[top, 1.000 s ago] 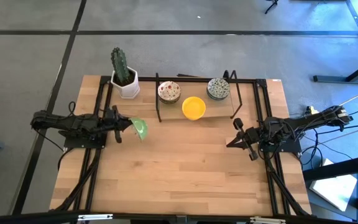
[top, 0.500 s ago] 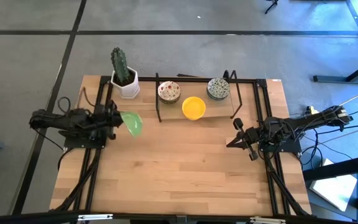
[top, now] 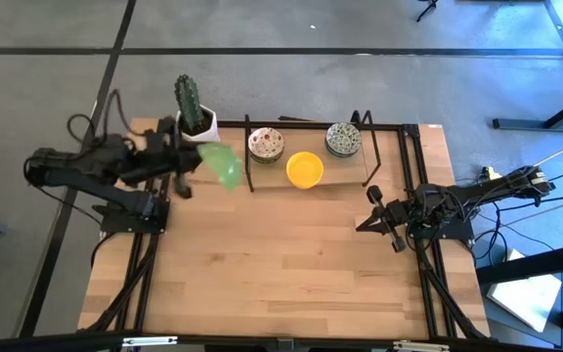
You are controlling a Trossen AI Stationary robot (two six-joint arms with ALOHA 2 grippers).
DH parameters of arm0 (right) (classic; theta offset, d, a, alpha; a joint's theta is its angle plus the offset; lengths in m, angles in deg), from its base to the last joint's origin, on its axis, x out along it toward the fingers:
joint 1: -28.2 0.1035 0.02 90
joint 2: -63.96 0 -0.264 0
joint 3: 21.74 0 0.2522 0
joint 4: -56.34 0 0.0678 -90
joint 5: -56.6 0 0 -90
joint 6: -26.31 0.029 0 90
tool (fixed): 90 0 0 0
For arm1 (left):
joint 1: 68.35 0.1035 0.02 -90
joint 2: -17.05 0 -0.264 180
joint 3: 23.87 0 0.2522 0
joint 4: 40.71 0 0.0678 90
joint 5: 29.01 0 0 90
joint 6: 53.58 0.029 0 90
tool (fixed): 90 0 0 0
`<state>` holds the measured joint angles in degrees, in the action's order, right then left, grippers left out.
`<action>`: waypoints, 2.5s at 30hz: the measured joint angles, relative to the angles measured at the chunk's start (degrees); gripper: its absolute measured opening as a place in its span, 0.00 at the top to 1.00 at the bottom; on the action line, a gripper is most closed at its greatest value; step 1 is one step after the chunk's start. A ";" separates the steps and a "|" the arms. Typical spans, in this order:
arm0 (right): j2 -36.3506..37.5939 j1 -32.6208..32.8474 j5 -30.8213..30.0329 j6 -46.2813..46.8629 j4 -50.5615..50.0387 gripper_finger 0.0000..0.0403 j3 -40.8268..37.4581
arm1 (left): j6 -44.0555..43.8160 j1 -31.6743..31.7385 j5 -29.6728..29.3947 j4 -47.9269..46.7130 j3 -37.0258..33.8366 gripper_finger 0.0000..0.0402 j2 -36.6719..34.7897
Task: Pick & Place Mini bowls
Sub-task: Stack the green patterned bowl on the green patterned bowl on the shelf
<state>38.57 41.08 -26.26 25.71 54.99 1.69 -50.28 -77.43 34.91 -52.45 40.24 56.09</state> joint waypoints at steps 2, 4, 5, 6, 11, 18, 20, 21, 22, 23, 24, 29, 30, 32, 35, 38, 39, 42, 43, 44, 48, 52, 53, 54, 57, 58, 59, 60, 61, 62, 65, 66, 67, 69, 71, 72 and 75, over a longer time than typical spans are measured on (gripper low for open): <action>0.00 0.00 0.00 0.02 -0.03 0.98 0.00 | 1.02 0.90 -1.24 -4.54 8.20 0.99 6.32; 0.00 -0.01 0.00 0.04 -0.03 0.98 0.00 | 1.04 2.80 -1.12 -9.59 16.03 0.99 12.46; 0.00 -0.02 0.00 0.04 -0.05 0.98 0.00 | 0.83 3.94 -0.73 -12.11 20.01 0.99 15.43; 0.00 -0.02 0.00 0.06 -0.05 0.98 0.00 | 0.64 5.14 -0.11 -14.54 23.89 0.99 18.15; 0.00 -0.02 0.00 0.12 -0.10 0.98 0.00 | -2.02 12.45 4.01 -26.98 41.66 0.99 30.60; 0.00 0.00 0.01 -0.02 -0.11 0.98 0.00 | -4.67 23.01 10.63 -40.86 56.39 0.99 45.78; 0.00 -0.02 0.02 -0.02 -0.13 0.98 0.00 | -5.50 26.49 12.36 -44.26 59.23 0.99 49.67; 0.00 -0.02 0.00 -0.02 -0.23 0.98 0.00 | -5.64 28.16 13.12 -45.83 60.33 0.98 51.39; 0.00 0.00 0.00 -0.02 -0.32 0.98 0.00 | -5.66 29.77 13.77 -47.48 61.21 0.98 53.08; 0.00 -0.01 0.00 -0.02 -0.34 0.98 0.00 | -5.66 31.29 14.29 -49.10 61.92 0.98 54.74; 0.00 -0.02 0.00 -0.03 -0.35 0.98 0.00 | -5.64 32.88 15.16 -51.08 62.60 0.98 56.39; 0.00 0.00 0.02 -1.20 -0.82 0.98 0.00 | -5.61 40.02 24.95 -61.98 64.79 0.98 63.94; 0.00 0.00 0.00 -1.33 -0.90 0.98 0.00 | -5.60 40.94 25.94 -63.73 65.02 0.98 65.20; 0.00 0.00 0.00 -1.36 -1.19 0.98 0.00 | -5.56 42.19 26.64 -66.03 65.40 0.98 67.47; 0.00 -0.01 0.00 -1.40 -1.18 0.98 0.00 | -5.55 43.24 26.84 -66.70 65.48 0.99 70.21; 0.00 -0.02 0.00 -1.40 -1.17 0.98 0.00 | -5.10 44.08 27.54 -67.44 65.63 0.99 71.86; 0.00 -0.02 0.00 -1.40 -1.19 0.98 0.00 | -5.10 44.43 27.50 -68.68 65.63 0.99 72.25; 0.00 -0.01 0.00 -1.40 -1.19 0.98 0.00 | -5.12 44.86 26.14 -72.97 65.63 0.99 73.44; 0.00 0.00 0.00 -1.41 -1.18 0.98 0.00 | -5.29 44.89 25.62 -74.25 65.63 0.98 73.63; 0.00 -0.01 0.00 -1.42 -1.19 0.98 0.00 | -5.40 44.88 24.71 -75.43 65.61 0.98 73.67; 0.00 -0.02 0.00 -1.42 -1.19 0.98 0.00 | -5.54 44.65 23.81 -76.57 65.61 0.98 73.76; 0.00 -0.01 0.00 -1.42 -1.17 0.98 0.00 | -5.54 43.99 23.75 -76.61 65.61 0.98 73.77; 0.00 0.00 0.00 -1.42 -1.19 0.98 0.00 | -5.55 43.89 23.67 -76.59 65.61 0.98 73.77; 0.00 0.00 0.00 -1.42 -1.19 0.98 0.00 | -5.54 43.83 23.63 -76.59 65.61 0.98 73.77; 0.00 0.00 0.00 -1.42 -1.17 0.98 0.00 | -6.18 43.84 22.64 -76.59 65.59 0.98 73.77; 0.00 -0.01 0.00 -1.42 -1.18 0.98 0.00 | -6.74 43.86 21.78 -76.59 65.59 0.98 73.77; 0.00 -0.02 0.00 -1.42 -1.18 0.98 0.00 | -7.22 43.88 21.05 -76.59 65.59 0.98 73.82; 0.00 -0.01 0.00 -1.44 -1.17 0.98 0.00 | -7.70 43.86 20.69 -76.59 65.59 0.98 73.95; 0.00 0.00 0.00 -1.44 -1.17 0.98 0.00 | -8.01 43.84 20.83 -76.59 65.59 0.98 74.19; 0.00 -0.02 0.00 -1.44 -1.17 0.98 0.00 | -8.09 43.84 20.99 -76.62 65.59 0.98 74.45; 0.00 -0.01 0.00 -1.45 -1.17 0.98 0.00 | -7.75 43.52 21.14 -76.66 65.55 0.98 75.42; 0.00 0.00 0.00 -1.44 -1.17 0.98 0.00 | -7.48 43.48 21.14 -76.75 65.55 0.98 75.74; 0.00 -0.02 0.00 -1.44 -1.17 0.98 0.00 | -7.22 43.48 21.17 -76.94 65.55 0.98 76.06; 0.00 -0.01 0.00 -1.44 -1.21 0.98 0.00 | -7.05 43.47 21.29 -76.95 65.55 0.98 76.63; 0.00 -0.02 0.00 -1.44 -1.51 0.98 0.00 | -7.04 43.49 21.25 -76.90 65.55 0.98 77.15; 0.00 -0.02 0.00 -1.44 -1.60 0.98 0.00 | -7.05 43.49 21.36 -76.93 65.55 0.98 77.36; 0.00 -0.02 0.00 -1.44 -1.60 0.98 0.00 | -6.37 43.51 21.49 -76.92 65.52 0.96 77.47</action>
<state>38.57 41.06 -26.26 24.27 53.39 1.69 -56.65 -33.92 56.41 -129.37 105.77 133.56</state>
